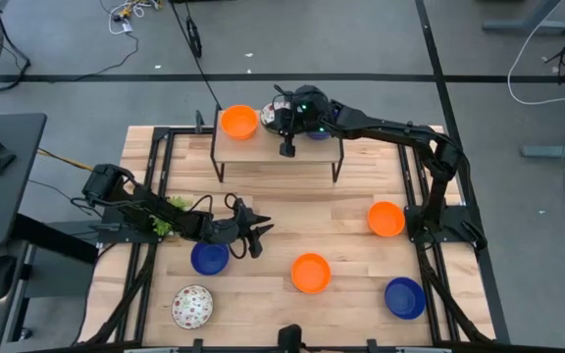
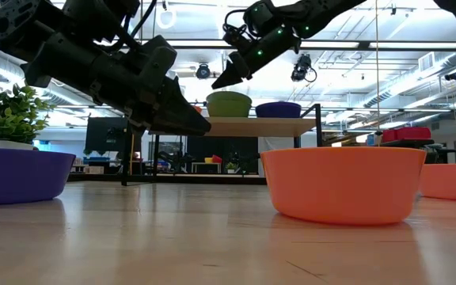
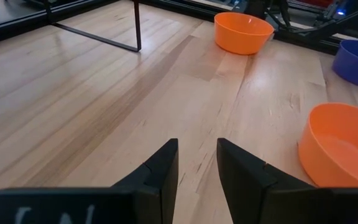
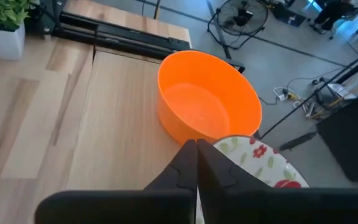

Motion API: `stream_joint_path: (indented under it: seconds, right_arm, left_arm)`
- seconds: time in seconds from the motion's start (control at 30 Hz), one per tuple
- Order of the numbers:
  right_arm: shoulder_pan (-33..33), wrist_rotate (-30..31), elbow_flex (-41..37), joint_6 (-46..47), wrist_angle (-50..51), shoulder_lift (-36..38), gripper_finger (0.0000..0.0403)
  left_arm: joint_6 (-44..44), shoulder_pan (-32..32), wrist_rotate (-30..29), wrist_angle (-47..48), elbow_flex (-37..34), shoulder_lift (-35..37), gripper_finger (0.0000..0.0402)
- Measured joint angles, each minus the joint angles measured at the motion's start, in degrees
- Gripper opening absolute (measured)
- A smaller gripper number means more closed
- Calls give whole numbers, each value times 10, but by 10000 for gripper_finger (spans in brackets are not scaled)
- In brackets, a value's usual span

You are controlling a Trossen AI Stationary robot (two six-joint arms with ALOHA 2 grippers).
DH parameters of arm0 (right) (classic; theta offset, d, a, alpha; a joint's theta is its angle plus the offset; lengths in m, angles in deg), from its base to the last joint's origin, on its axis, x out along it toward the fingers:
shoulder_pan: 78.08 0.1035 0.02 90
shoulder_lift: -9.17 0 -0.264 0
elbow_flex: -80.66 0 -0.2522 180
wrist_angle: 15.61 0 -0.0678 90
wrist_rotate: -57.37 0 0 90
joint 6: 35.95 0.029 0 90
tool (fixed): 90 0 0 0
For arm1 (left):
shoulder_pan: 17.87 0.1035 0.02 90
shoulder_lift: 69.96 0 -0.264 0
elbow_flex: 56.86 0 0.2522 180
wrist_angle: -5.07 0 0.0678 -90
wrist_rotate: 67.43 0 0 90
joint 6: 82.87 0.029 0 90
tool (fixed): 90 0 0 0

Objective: Pick & Place Mini bowls
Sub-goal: Stack the green patterned bowl on top of the other green patterned bowl on the shelf

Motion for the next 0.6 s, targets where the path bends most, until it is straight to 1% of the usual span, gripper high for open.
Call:
stream_joint_path:
  seconds: [0.6]
  right_arm:
    - [0,0,0,-11,26,-1,5]
  left_arm:
    - [0,0,0,-1,0,0,114]
